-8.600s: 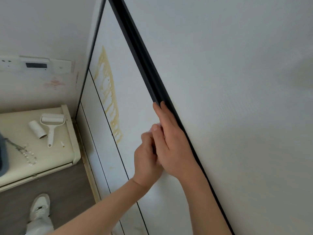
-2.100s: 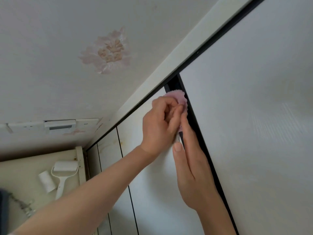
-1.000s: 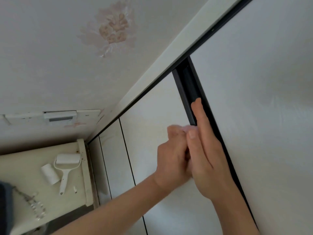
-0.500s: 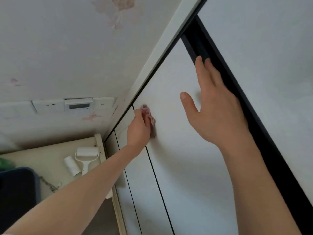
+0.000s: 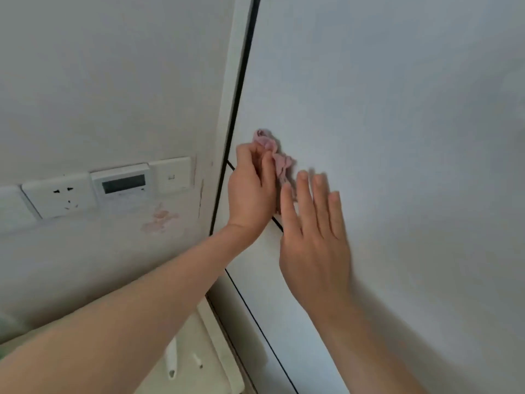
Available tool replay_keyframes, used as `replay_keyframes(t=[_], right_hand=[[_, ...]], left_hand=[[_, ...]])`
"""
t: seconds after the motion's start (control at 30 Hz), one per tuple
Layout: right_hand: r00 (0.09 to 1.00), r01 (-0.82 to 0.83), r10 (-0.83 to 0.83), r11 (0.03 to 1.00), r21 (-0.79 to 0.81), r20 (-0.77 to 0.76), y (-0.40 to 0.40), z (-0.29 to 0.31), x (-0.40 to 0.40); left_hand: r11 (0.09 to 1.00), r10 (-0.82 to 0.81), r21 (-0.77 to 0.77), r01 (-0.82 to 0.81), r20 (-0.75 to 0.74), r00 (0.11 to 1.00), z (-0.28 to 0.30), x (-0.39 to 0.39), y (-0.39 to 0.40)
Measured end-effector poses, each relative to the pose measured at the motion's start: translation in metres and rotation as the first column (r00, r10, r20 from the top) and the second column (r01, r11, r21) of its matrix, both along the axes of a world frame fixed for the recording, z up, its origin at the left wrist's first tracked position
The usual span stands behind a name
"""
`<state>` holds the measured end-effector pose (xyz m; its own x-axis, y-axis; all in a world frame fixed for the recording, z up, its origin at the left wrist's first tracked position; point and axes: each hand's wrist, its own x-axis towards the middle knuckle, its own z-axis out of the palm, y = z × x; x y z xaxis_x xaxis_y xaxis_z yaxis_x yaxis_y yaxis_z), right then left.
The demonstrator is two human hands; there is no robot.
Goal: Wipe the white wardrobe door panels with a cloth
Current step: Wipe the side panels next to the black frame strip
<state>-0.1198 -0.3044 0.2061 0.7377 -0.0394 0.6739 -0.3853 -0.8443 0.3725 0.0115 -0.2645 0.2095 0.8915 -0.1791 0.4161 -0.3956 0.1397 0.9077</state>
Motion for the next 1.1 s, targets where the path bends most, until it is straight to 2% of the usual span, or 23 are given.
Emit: replay_keyframes(t=[0.17,0.33,0.43,0.53,0.77,0.93,1.0,1.1], right_hand=[[0.974,0.149,-0.129,0.984,-0.100,0.184,-0.006,-0.045,0.021],[0.967,0.232,-0.194,0.937,-0.260,0.163,-0.015,-0.068,0.028],[0.962,0.263,-0.221,0.905,-0.334,0.159,-0.020,-0.068,0.026],[0.955,0.294,-0.256,0.875,-0.384,0.147,-0.026,-0.070,0.020],[0.924,0.380,-0.356,0.827,-0.415,0.137,-0.024,-0.071,0.009],[0.923,0.383,-0.330,0.830,-0.406,0.197,-0.028,-0.074,0.012],[0.931,0.365,-0.314,0.840,-0.402,0.187,-0.030,-0.074,0.019],[0.942,0.334,-0.289,0.856,-0.394,0.170,-0.031,-0.074,0.024]], left_hand=[[0.988,0.152,-0.038,-0.148,0.126,0.980,-0.047,0.045,0.009],[0.974,0.220,0.045,-0.223,0.058,0.974,-0.119,0.073,0.013],[0.972,0.223,0.067,-0.224,0.020,0.975,-0.139,0.083,0.015],[0.976,0.207,0.061,-0.208,0.027,0.978,-0.144,0.087,0.016],[0.990,0.128,0.046,-0.137,0.163,0.978,-0.142,0.094,0.023],[0.997,-0.064,-0.010,0.071,0.332,0.941,-0.142,0.059,-0.004],[0.998,-0.035,-0.042,0.048,0.266,0.963,-0.150,0.039,-0.019],[0.999,0.035,-0.020,-0.034,0.086,0.996,-0.180,0.038,-0.026]])
